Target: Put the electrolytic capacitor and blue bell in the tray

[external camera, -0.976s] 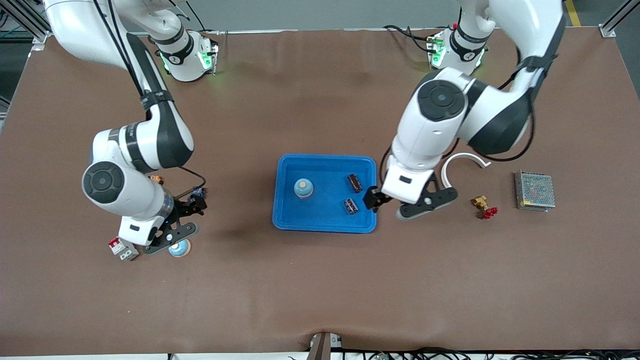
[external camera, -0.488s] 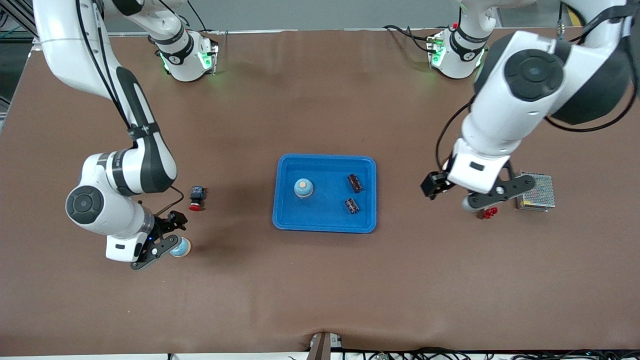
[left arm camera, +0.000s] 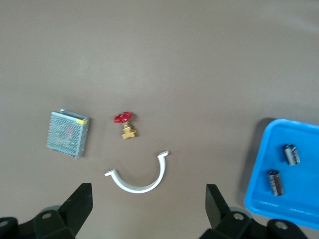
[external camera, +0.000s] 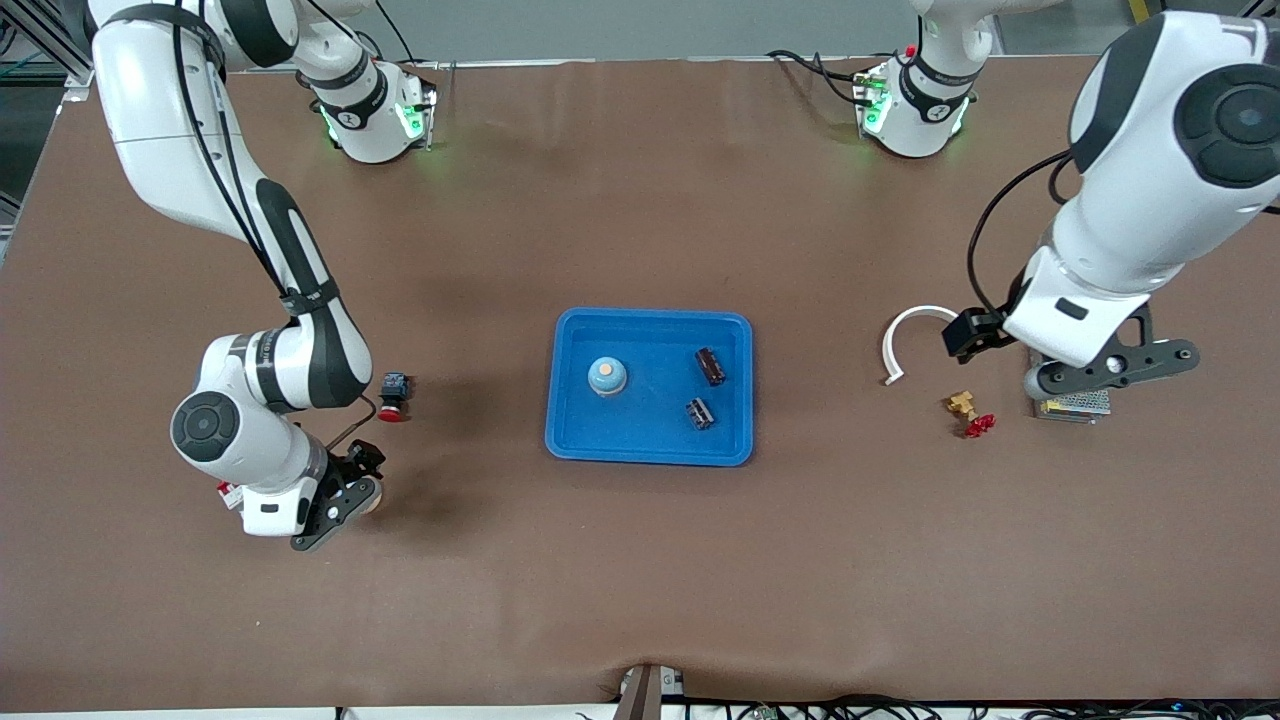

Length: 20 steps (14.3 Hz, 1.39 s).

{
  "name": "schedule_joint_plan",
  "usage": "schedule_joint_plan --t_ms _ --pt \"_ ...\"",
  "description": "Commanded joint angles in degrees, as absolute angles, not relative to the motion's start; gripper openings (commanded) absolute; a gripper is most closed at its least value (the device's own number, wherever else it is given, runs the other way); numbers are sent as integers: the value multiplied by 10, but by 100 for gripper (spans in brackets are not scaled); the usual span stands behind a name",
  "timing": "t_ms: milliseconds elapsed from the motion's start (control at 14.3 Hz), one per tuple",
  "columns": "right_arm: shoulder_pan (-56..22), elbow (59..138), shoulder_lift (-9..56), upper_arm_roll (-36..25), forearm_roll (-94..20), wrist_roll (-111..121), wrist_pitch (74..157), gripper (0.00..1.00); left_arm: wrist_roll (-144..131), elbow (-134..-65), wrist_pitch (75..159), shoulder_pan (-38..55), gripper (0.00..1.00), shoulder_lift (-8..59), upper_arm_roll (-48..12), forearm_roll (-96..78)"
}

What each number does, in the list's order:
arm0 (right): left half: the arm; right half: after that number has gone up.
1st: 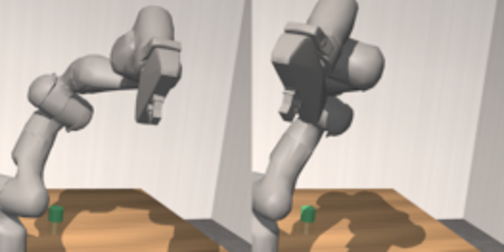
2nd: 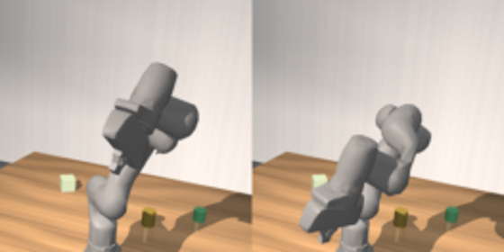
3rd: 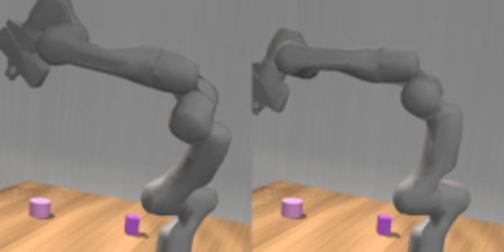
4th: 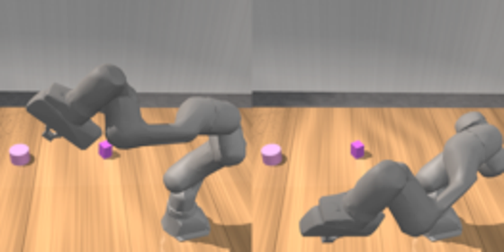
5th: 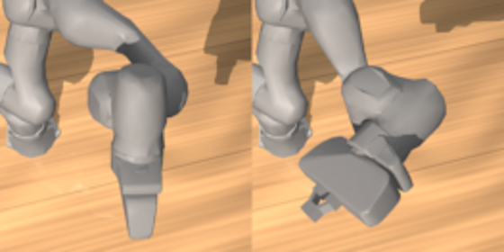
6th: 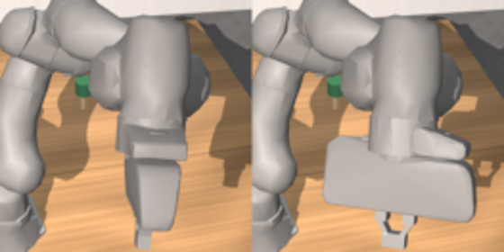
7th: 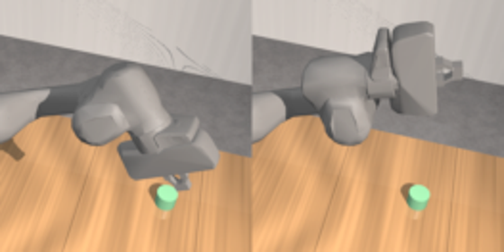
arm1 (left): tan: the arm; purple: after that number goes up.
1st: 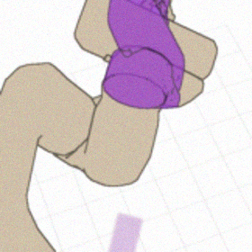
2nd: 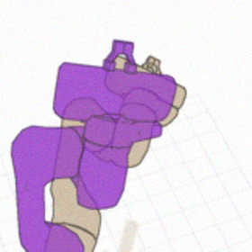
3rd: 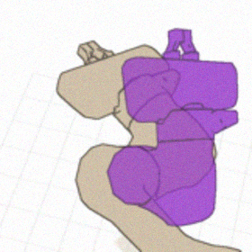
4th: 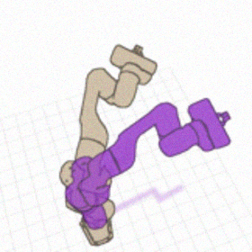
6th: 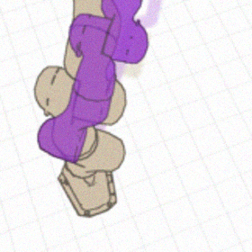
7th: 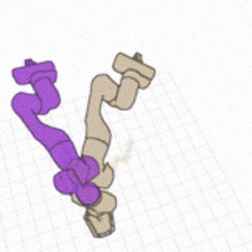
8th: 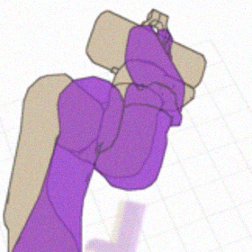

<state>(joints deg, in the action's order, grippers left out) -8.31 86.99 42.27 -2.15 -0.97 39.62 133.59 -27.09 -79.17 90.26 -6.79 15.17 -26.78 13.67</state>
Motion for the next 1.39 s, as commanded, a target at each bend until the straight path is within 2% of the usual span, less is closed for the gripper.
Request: schedule_joint_plan --t_ms 0,906,1046,1325 --pt "-66 864 432 -11 -17 445 1344 100 -235 -802 875 -84 100 129 -271 127" --pt "-59 872 453 -10 -28 519 1356 100 -144 -802 843 -133 100 83 -265 102" --pt "-59 874 454 -10 -29 519 1356 100 -129 -805 843 -118 100 70 -232 86" --pt "-58 887 458 -10 -32 525 1369 100 -38 -813 843 -75 100 48 -121 30"
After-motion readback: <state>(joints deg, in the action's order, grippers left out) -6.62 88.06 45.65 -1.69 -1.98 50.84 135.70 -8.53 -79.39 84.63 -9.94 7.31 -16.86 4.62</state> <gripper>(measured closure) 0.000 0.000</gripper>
